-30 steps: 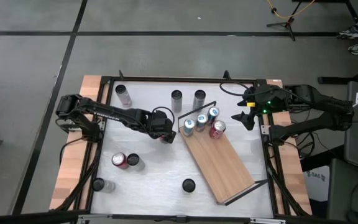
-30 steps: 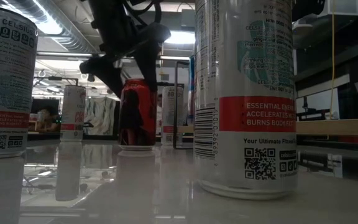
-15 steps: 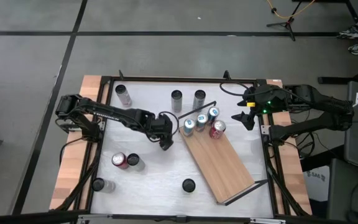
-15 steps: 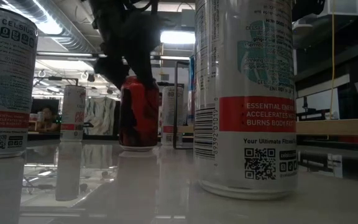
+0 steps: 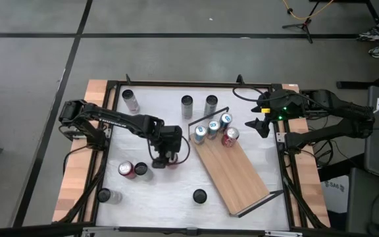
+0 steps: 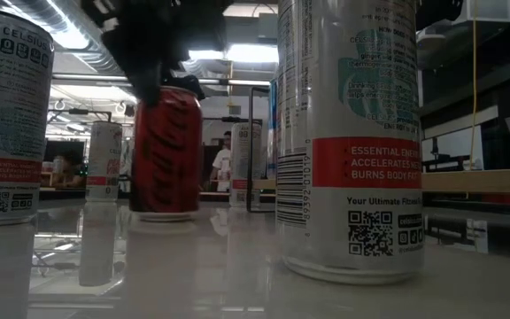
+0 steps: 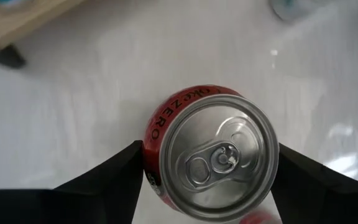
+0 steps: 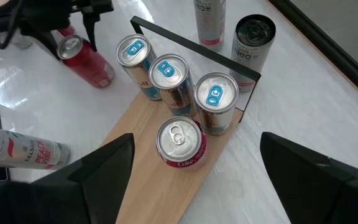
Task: Place canned beverage on shelf
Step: Put the red soda can on the shelf aligned with the other red soda can
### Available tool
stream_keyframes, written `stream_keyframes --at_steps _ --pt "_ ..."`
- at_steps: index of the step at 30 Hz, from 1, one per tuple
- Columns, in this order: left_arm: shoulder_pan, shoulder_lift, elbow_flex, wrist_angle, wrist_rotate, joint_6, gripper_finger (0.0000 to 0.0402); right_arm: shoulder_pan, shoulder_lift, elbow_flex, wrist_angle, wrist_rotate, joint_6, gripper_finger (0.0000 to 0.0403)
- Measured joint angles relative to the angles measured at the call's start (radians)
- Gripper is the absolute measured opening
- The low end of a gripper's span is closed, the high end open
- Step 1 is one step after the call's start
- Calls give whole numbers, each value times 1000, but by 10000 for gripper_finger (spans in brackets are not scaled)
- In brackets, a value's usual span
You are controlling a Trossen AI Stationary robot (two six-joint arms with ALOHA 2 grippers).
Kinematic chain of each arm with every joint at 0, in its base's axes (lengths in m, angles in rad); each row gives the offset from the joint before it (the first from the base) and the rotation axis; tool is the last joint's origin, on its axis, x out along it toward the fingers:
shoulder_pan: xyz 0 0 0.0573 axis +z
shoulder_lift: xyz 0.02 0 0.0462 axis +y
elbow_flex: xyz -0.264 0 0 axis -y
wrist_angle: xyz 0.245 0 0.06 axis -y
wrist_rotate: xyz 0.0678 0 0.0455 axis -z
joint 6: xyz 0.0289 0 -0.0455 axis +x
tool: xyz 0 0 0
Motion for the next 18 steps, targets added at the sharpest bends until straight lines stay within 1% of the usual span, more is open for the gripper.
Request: stream_keyframes --at_steps 4,6,11,18 --pt "0 -1 1 -47 7 176 275 0 0 0 0 0 0 337" --pt "-1 -2 1 -60 6 214 275 0 0 0 0 0 0 337" --pt "-1 -2 1 -48 4 175 279 0 0 0 1 0 1 337" --pt "-1 0 -1 -41 -2 166 313 0 0 0 2 0 1 337"
